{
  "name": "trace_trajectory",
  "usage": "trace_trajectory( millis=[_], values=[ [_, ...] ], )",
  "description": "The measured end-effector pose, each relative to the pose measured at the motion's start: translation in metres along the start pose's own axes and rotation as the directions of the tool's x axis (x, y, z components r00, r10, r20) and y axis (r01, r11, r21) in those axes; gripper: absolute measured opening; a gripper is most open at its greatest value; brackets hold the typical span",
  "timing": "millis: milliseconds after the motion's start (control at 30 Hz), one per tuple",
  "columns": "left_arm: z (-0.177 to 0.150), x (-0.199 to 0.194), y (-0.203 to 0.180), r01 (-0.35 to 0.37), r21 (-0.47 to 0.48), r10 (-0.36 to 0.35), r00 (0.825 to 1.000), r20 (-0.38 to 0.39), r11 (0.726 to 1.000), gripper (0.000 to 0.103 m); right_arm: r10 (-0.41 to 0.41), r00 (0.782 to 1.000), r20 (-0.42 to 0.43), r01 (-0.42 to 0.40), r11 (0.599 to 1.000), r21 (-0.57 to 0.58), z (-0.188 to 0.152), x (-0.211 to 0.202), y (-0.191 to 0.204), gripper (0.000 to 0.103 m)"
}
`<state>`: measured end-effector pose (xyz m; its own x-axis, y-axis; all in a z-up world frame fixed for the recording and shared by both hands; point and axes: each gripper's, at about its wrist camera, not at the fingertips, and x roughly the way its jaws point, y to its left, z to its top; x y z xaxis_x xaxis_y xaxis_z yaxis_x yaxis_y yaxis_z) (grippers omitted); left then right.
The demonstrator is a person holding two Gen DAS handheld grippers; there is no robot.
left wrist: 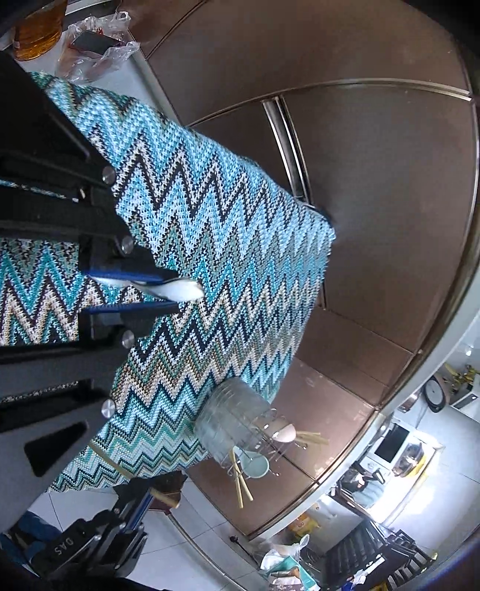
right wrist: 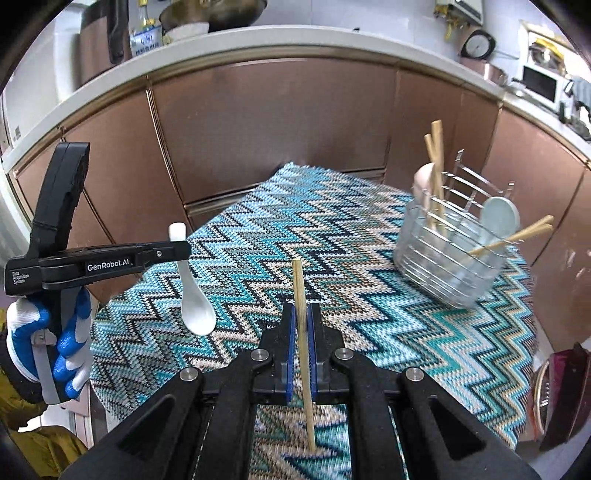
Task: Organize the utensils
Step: 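Carry the spoon with the left tool over the holder while the right tool carries the chopstick there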
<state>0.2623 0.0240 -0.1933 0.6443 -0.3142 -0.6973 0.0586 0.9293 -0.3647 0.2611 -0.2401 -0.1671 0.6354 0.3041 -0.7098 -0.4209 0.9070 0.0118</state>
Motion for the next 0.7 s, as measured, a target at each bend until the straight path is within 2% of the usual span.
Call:
trace_trajectory(
  millis=[400,533,700],
  values=[
    [-0.006,-0.033,-0.019,-0.015,0.023,0.014,0.999,0.049,1.000,0.005,-0.037,0.996,0.085,0.032,0.997,0.069,-0.021,-0.044,-0.008,0.006],
    [-0.001,-0.038,-0.028,0.008,0.032,-0.009,0.999,0.033,0.999,0.005,-0.032,0.993,0.112,0.022,0.996,0.088,-0.019,-0.057,-0.015,0.006],
    [0.017,-0.041,-0.045,0.081,0.024,-0.081,0.997,-0.013,0.996,0.005,-0.030,0.990,0.136,0.015,0.994,0.110,-0.010,-0.070,-0.031,0.006]
  ],
)
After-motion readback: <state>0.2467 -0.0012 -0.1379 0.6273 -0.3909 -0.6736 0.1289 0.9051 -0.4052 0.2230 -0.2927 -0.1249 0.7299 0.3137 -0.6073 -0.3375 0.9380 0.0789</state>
